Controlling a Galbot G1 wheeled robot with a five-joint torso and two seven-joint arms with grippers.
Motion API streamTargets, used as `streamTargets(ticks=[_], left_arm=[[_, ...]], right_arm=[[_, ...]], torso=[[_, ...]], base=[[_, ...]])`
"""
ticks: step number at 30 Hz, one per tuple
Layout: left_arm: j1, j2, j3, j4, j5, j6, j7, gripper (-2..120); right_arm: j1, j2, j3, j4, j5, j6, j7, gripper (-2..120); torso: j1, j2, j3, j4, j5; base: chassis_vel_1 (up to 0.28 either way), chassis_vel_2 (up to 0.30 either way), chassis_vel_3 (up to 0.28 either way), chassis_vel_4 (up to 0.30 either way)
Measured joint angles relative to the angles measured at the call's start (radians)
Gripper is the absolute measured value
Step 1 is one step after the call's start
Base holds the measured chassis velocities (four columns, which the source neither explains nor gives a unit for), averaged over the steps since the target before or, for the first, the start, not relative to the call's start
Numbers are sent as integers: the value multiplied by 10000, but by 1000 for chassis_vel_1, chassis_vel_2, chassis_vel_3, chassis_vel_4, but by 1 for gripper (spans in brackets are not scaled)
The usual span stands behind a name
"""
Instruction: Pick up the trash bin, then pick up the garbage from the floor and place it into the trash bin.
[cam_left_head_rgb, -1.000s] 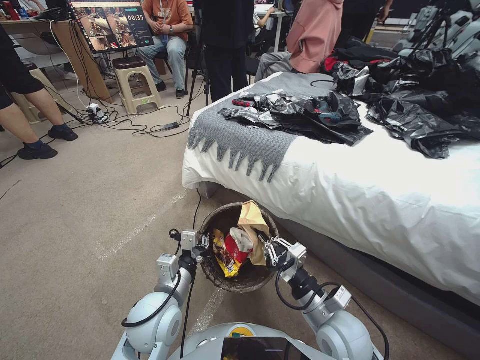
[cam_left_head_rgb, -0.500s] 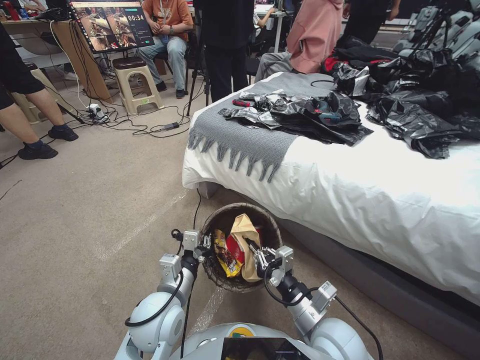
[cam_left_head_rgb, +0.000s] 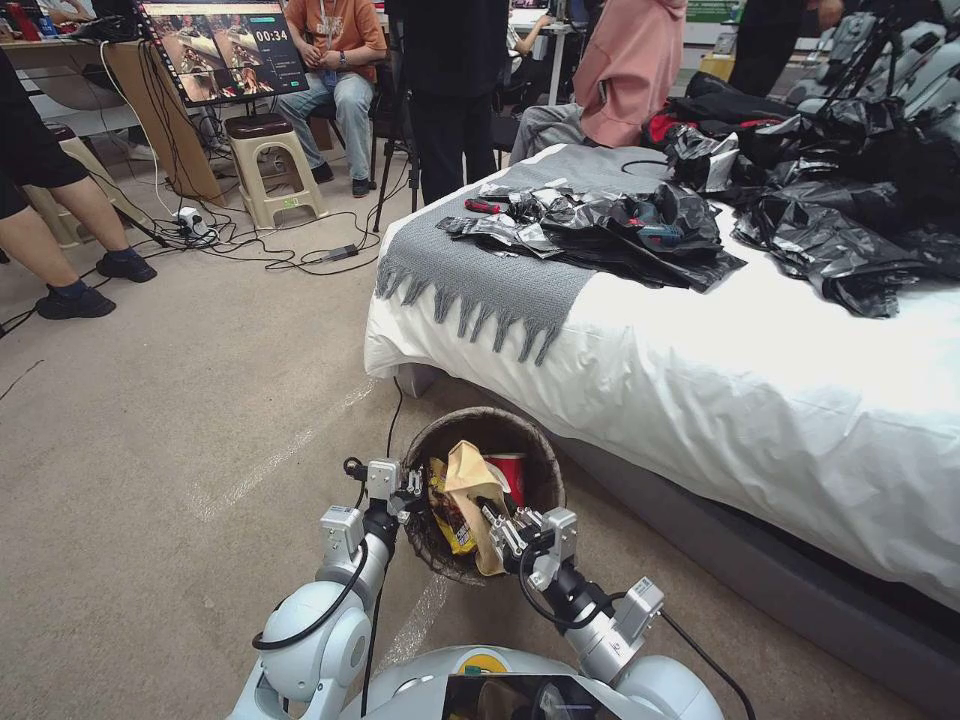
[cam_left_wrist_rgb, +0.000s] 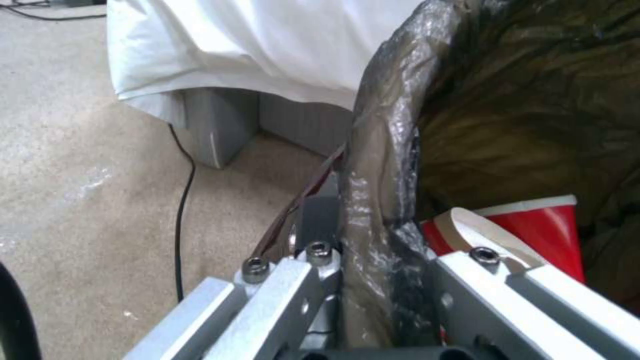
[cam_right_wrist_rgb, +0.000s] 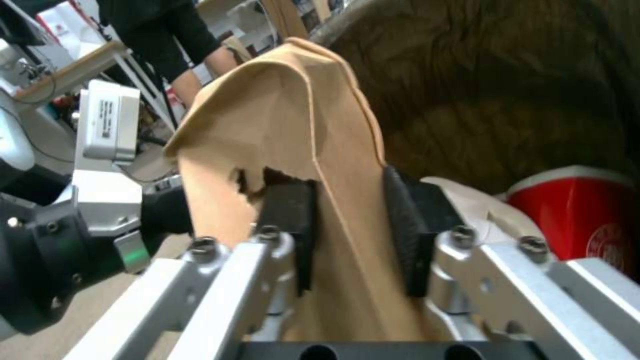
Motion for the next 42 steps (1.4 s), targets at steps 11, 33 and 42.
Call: streamTargets(ticks=[11,33,42], left_arm=[[-18,-15,50,19,14,1,11,0],[19,58,114,18,19,4,32,0],[-87,48,32,160,-19,12,34,0]], right_arm=[[83,58,23,10,83,9,204,69],[222,188,399,202,146,-431,902,100],[-43,236,465,845,190,-1187,1655,100]], torso=[[0,0,0,1,0],[0,0,0,0,1],[0,0,0,0,0]], base=[[0,0,0,0],[0,0,0,0],[0,0,0,0]])
